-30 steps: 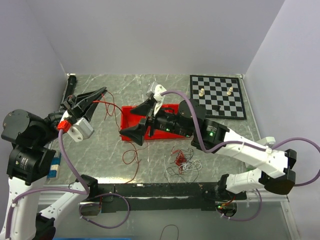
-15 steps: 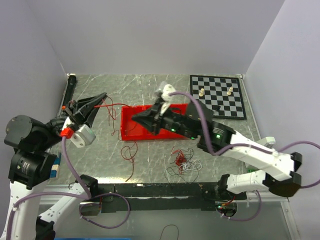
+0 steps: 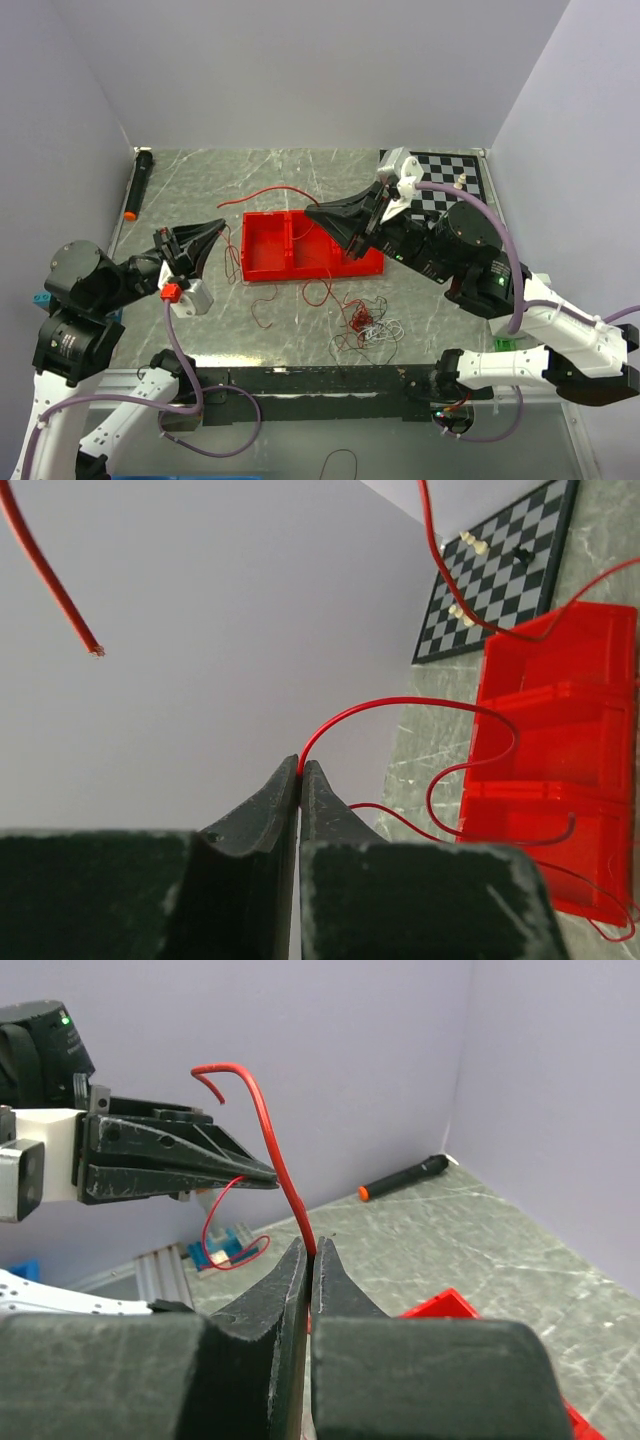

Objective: Untangle the cables

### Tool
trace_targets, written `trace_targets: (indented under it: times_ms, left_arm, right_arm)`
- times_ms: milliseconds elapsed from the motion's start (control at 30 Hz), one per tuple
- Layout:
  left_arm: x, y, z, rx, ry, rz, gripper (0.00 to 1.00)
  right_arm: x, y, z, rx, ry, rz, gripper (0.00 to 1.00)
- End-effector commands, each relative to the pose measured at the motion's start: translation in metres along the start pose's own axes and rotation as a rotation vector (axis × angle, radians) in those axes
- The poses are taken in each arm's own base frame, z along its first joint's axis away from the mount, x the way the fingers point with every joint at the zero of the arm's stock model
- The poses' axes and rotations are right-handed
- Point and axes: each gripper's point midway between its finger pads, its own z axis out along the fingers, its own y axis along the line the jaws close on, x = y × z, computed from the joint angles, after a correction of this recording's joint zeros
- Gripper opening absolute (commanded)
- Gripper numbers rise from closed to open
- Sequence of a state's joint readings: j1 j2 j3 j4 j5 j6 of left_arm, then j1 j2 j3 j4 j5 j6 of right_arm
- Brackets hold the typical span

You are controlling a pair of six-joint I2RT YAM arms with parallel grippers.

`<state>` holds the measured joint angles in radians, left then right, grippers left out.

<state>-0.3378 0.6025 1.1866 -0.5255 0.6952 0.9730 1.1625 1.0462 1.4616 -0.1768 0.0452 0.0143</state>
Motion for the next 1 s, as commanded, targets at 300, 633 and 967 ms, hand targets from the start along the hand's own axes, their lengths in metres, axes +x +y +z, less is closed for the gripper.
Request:
trace_targets:
  times_ms: [300, 633, 967]
  left_arm:
    - [-0.026, 0.062, -0.001, -0.281, -0.118, 0.013, 0.01]
    - [-0.05, 0.106, -0.023, -0.456, -0.138, 0.027, 0.01]
    - [-0.021, 0.051, -0.042, -0.145, 0.144, 0.136, 0.01]
  right_arm:
    - [-0.064, -0.025, 0.022, 0.129, -0.122, -0.142, 0.0]
    - [-0.084, -0.067, 0.084, 0.203, -0.211, -0.159, 0.0]
    - [-0.079, -0.104, 0.124, 0.168, -0.219, -0.126, 0.0]
